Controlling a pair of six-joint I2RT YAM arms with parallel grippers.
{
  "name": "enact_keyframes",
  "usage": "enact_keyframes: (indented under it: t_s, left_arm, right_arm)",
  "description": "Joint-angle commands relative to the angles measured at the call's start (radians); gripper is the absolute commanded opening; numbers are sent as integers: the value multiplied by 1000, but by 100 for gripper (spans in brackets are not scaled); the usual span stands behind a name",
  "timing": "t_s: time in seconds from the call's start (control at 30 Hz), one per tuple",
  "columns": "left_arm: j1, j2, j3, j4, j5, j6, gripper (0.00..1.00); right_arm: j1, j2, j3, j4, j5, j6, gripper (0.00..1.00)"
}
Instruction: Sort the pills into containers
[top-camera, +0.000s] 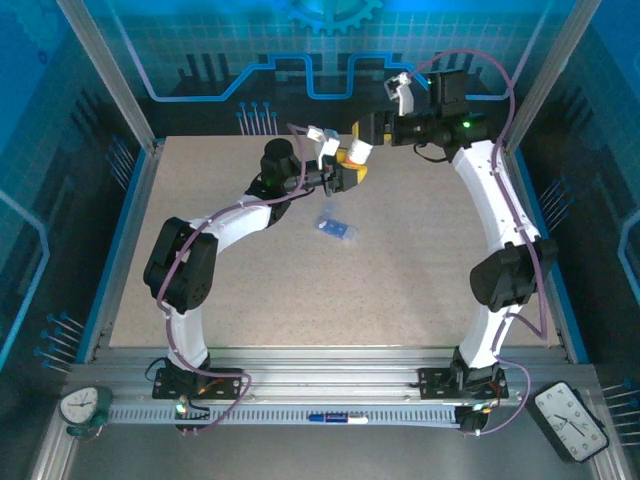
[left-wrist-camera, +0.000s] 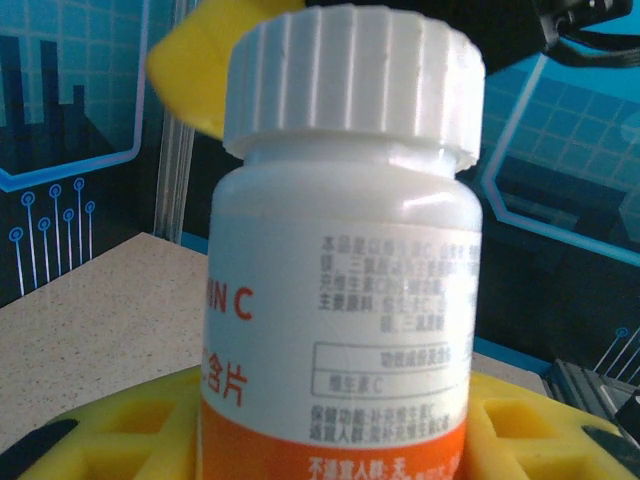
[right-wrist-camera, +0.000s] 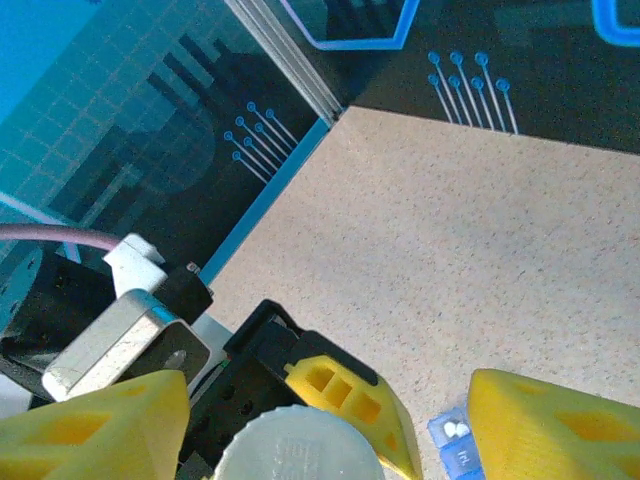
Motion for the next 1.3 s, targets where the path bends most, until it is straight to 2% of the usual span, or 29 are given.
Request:
enact_keyframes:
  t_s: [0.0, 0.17, 0.37, 0.43, 0.67, 0.83, 1.07, 1.13, 1.27]
  left_arm:
    - [6, -10, 36, 32, 26, -8, 0]
    - [5, -8, 36, 33, 23, -7, 0]
    - [6, -8, 39, 32, 10, -1, 0]
    - [7, -8, 40, 30, -1, 3, 0]
    - [5, -18, 39, 23, -62, 39, 0]
    - [5, -16, 37, 19, -71, 46, 0]
    - [5, -11, 26, 21, -76, 50, 0]
    - [6, -10, 26, 22, -76, 49, 0]
    - [5, -9, 25, 22, -72, 49, 0]
  right_arm:
    - [13, -3, 16, -44, -21, -36, 68]
    - [13, -24, -18, -37, -6, -30, 53]
    - [26, -42, -62, -31, 41, 10, 44]
    - [39, -51, -86, -30, 109, 55, 40]
    - [117, -123, -279, 88, 370, 347, 37]
    - [198, -142, -313, 119, 510, 451, 37]
    - [204, -127, -264, 143, 500, 508, 41]
    - [181, -115, -222, 127, 467, 487, 46]
    - [120, -99, -126, 88, 387, 421, 66]
